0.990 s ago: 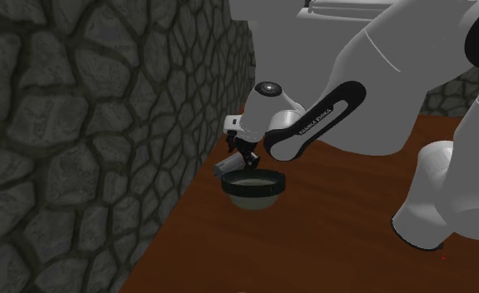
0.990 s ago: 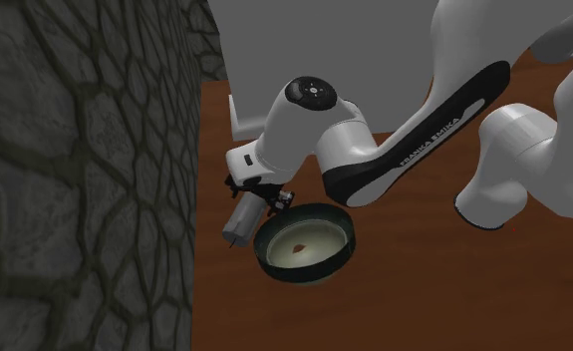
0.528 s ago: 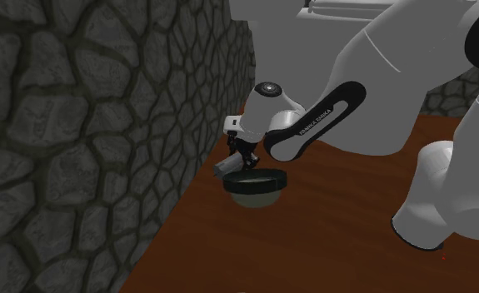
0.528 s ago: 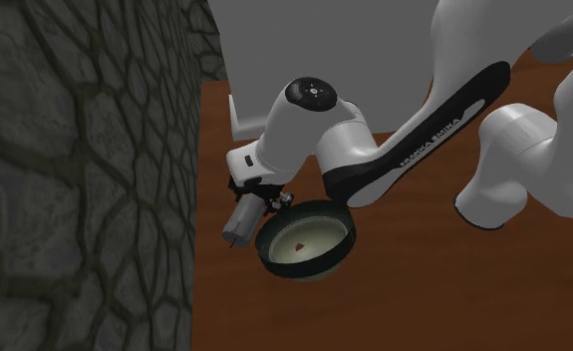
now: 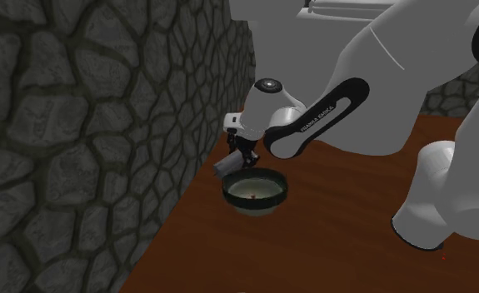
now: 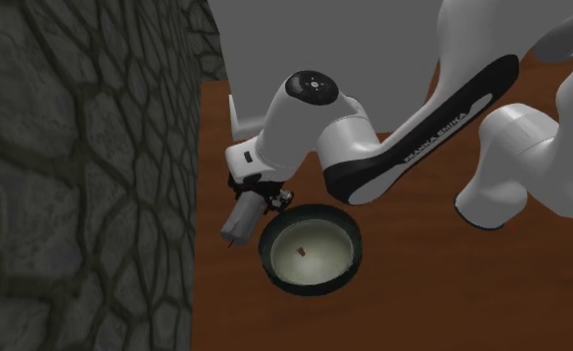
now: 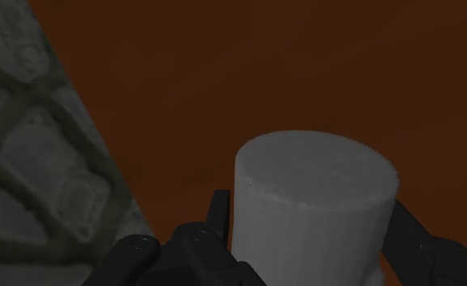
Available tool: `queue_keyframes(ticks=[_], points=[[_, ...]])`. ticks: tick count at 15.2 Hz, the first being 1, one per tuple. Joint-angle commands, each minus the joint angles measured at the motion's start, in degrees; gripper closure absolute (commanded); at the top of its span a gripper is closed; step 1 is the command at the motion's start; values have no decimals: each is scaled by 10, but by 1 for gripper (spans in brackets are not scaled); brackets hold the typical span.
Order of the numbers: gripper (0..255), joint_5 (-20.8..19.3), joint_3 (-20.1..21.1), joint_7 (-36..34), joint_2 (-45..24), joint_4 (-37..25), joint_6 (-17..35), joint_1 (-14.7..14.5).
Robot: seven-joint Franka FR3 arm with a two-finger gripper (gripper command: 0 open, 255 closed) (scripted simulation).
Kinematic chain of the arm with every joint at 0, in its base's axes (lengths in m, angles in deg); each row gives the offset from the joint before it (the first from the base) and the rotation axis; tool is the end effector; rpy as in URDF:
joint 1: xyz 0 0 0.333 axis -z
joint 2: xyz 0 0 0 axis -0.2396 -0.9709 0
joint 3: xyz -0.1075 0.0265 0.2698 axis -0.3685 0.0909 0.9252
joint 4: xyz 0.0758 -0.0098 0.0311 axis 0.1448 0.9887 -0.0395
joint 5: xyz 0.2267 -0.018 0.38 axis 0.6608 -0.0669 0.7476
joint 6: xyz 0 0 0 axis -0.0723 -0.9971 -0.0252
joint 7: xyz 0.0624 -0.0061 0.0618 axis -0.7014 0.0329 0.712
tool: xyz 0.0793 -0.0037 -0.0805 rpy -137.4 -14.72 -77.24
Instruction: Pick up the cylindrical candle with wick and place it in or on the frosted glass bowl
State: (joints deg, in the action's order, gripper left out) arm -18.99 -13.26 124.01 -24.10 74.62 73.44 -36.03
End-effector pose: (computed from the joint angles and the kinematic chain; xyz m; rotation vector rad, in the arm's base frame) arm 0.5323 0.1516 0.2626 2.1410 1.9270 0.3935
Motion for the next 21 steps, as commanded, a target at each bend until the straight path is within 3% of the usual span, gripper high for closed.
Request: queue_keyframes(ticks=[1,21], points=[[255,4,1,4,12,-4,-15,0],[255,31,5,36,106,-69,-174,-7]])
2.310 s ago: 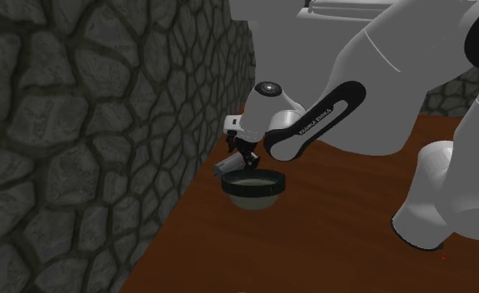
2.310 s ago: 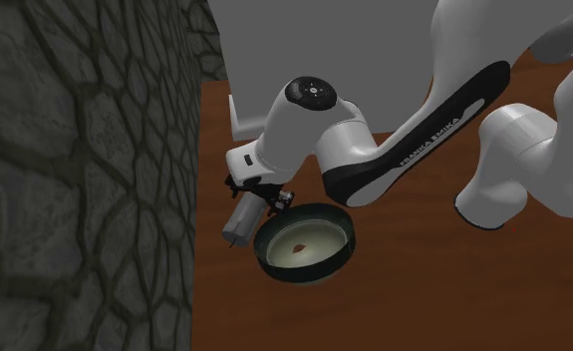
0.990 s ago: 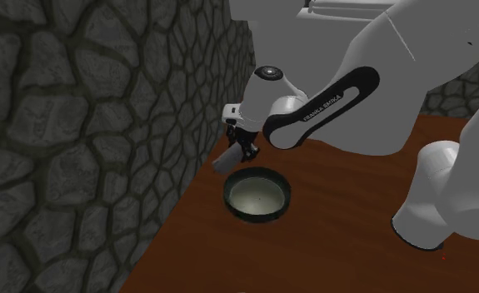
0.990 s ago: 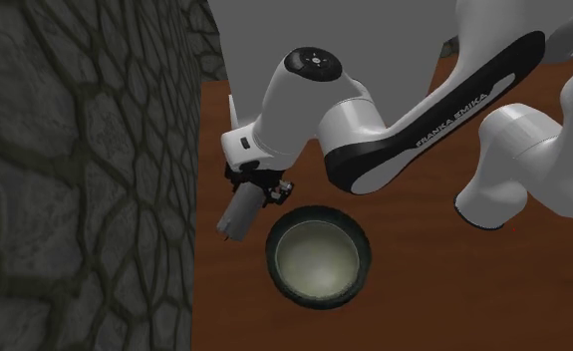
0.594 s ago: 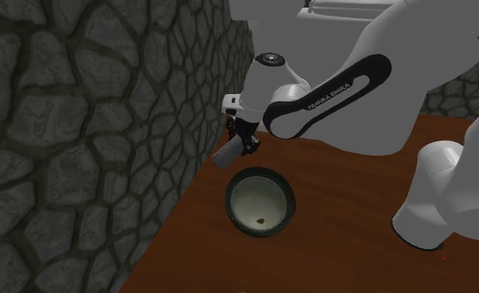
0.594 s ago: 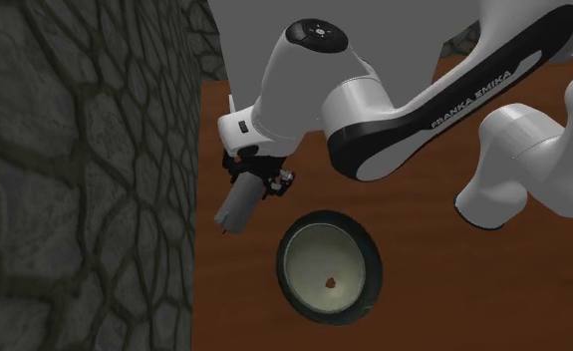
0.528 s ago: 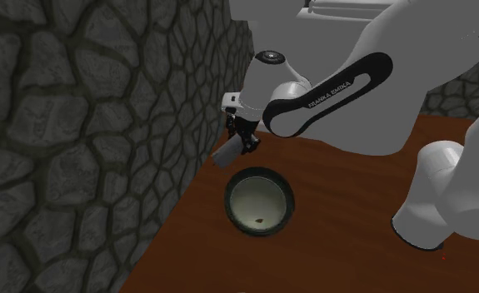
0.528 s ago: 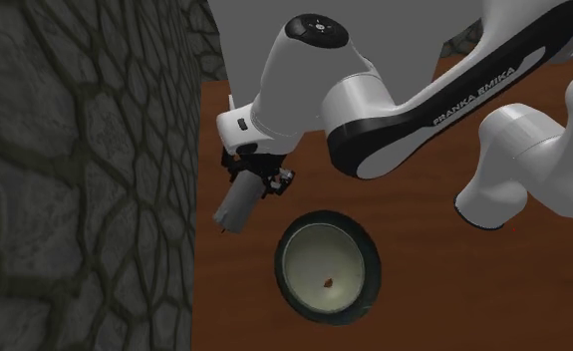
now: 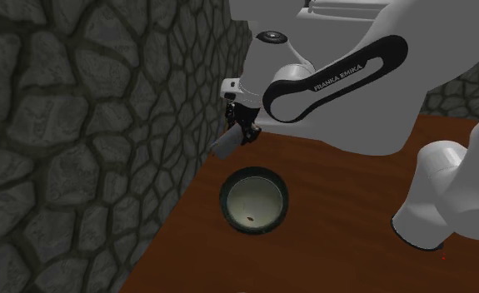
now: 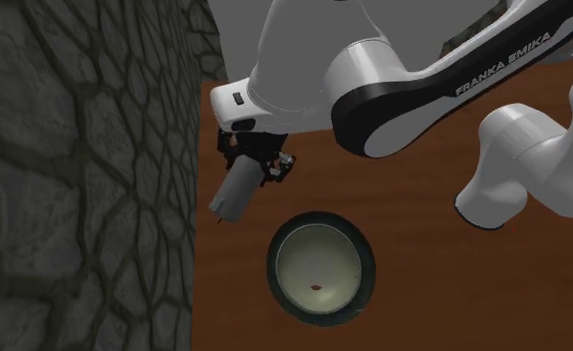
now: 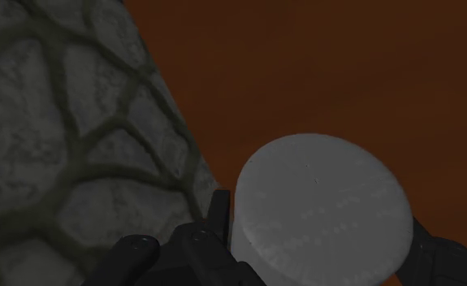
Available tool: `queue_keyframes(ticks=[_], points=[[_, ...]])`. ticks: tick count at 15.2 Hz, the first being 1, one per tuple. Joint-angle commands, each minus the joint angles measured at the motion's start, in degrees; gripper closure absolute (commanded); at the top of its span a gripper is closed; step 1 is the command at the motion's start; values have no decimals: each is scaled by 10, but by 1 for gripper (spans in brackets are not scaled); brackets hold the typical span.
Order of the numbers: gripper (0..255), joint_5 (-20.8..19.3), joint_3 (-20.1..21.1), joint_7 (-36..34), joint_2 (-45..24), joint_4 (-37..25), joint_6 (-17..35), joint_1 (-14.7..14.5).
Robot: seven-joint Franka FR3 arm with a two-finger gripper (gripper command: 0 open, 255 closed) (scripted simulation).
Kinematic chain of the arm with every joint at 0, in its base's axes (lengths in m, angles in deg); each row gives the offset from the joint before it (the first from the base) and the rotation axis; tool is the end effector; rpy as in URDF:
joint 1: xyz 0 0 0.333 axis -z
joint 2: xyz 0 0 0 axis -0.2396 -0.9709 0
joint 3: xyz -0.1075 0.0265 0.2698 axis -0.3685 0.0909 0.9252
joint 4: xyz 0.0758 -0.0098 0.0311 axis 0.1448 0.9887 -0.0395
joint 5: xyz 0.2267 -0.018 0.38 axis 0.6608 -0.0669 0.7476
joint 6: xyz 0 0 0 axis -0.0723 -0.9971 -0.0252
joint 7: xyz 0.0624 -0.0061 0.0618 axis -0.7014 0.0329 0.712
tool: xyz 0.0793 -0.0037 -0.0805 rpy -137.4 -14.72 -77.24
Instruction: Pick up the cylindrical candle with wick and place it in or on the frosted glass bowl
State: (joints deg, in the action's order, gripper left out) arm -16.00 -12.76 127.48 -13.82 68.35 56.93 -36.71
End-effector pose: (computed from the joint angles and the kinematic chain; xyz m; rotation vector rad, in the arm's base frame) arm 0.5450 0.1573 0.3835 2.1410 1.9270 0.3927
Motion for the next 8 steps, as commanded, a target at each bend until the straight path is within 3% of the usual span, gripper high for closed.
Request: queue_keyframes(ticks=[1,8], points=[[255,2,0,3,7,-10,-17,-1],[255,8,2,11,26,-46,-71,-3]])
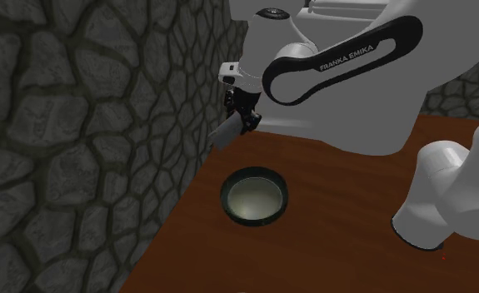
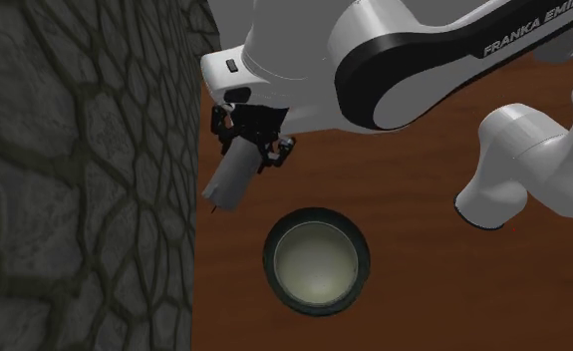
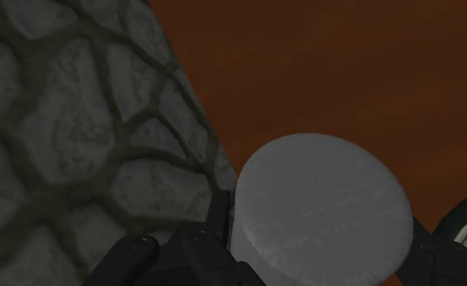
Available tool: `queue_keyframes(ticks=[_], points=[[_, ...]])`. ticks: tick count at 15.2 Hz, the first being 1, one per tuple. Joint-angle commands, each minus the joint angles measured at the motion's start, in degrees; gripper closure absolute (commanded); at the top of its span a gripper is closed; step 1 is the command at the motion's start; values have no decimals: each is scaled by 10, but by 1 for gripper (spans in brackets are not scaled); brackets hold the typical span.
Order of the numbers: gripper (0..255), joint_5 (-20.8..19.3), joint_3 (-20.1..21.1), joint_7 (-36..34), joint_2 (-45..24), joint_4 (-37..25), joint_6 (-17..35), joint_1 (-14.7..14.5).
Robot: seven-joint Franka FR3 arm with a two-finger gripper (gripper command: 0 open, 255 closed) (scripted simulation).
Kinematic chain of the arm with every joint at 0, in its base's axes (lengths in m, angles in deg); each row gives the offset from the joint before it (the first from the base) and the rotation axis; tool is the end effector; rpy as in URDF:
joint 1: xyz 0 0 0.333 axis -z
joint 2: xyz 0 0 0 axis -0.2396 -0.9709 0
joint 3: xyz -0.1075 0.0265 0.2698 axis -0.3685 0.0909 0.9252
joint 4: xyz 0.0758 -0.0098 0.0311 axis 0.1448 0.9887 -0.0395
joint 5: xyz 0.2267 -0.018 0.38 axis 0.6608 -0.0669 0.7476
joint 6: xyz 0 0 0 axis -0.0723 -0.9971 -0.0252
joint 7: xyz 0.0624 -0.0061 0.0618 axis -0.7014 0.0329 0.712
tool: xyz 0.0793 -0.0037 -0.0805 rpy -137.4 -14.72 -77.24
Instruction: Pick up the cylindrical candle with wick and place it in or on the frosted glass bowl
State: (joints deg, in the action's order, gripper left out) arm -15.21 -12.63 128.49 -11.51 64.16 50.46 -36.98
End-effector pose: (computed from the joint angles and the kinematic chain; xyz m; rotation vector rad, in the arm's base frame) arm 0.5497 0.1591 0.4322 2.1409 1.9275 0.3928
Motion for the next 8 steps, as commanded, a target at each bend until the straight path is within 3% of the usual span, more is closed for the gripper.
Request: queue_keyframes(ticks=[1,8], points=[[255,1,1,2,5,-9,-14,-1],[255,-17,48,-71,141,113,-37,-16]])
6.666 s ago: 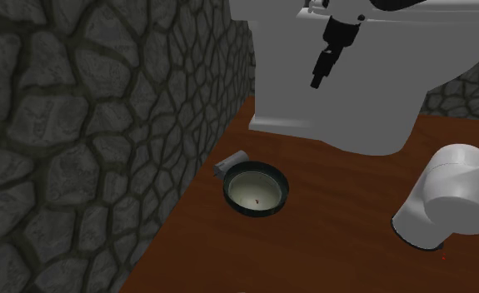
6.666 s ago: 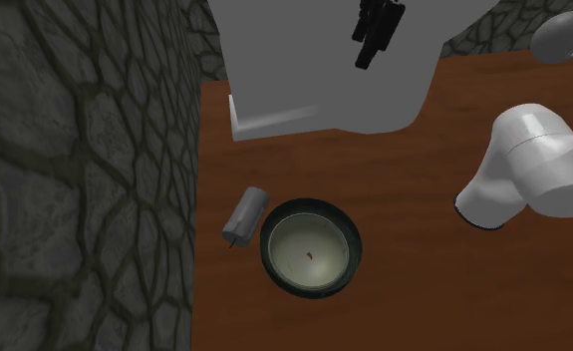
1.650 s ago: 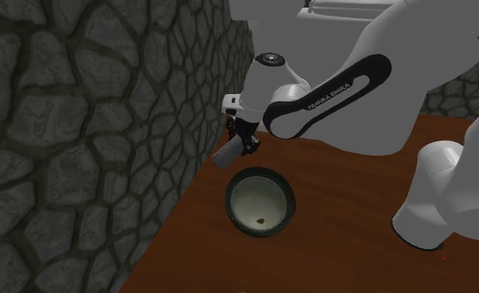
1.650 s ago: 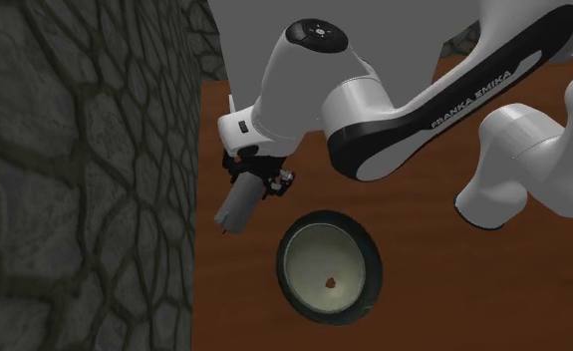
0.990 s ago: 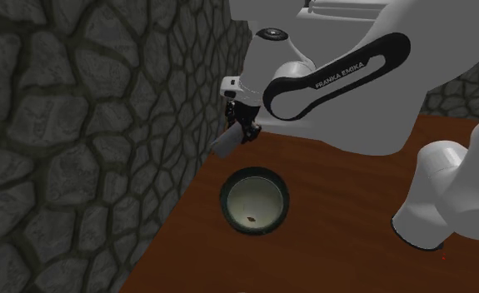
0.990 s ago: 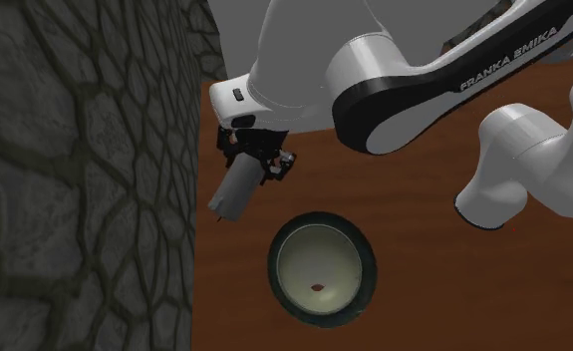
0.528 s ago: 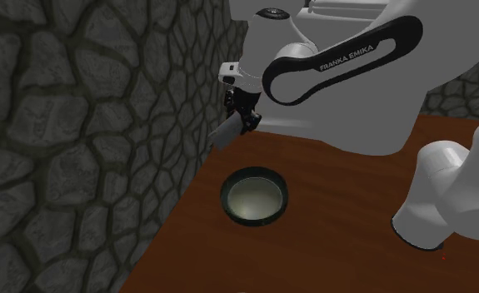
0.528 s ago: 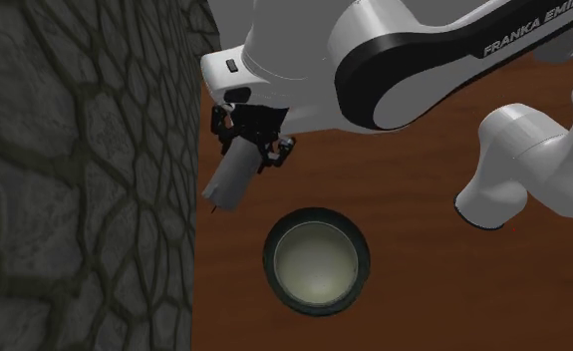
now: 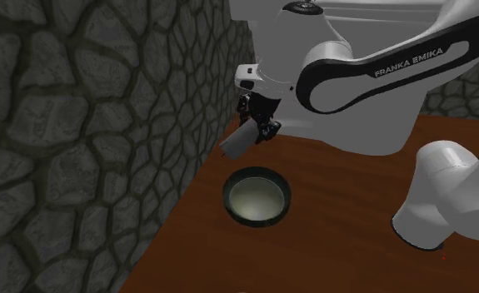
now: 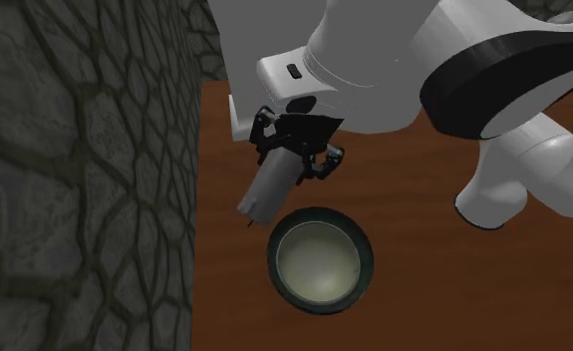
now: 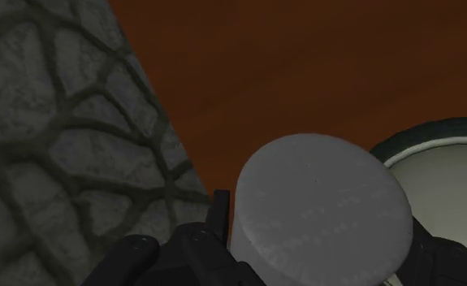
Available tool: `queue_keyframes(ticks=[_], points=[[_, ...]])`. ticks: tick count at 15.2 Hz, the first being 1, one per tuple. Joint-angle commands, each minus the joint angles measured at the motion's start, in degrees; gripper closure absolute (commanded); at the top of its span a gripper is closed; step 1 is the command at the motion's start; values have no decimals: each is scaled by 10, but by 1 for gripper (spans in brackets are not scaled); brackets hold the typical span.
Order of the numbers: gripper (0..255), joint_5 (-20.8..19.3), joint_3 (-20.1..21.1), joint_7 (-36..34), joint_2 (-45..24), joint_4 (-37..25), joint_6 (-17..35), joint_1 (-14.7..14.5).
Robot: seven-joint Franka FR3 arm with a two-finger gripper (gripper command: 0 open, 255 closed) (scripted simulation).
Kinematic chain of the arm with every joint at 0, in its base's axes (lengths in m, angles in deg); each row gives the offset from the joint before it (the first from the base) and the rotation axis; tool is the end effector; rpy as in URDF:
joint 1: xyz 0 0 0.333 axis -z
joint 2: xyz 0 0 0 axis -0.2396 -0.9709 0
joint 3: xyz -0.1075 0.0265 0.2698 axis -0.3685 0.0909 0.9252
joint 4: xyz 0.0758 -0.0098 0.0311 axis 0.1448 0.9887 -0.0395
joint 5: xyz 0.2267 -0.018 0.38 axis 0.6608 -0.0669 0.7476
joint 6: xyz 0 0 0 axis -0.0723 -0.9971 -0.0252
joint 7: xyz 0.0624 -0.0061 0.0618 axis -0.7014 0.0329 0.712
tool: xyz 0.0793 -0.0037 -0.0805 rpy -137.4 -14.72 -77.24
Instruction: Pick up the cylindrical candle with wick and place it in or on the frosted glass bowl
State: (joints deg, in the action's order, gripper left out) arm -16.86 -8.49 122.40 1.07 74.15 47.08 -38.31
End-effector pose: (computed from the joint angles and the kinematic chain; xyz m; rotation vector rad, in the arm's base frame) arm 0.4747 0.1864 0.4491 2.1407 1.9285 0.3930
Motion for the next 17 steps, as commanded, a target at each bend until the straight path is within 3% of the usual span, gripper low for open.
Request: queue_keyframes(ticks=[1,6,17], points=[[255,-1,15,-19,35,28,-9,-5],[255,8,48,-58,113,83,-38,-21],[255,-7,52,-77,83,148,56,-13]])
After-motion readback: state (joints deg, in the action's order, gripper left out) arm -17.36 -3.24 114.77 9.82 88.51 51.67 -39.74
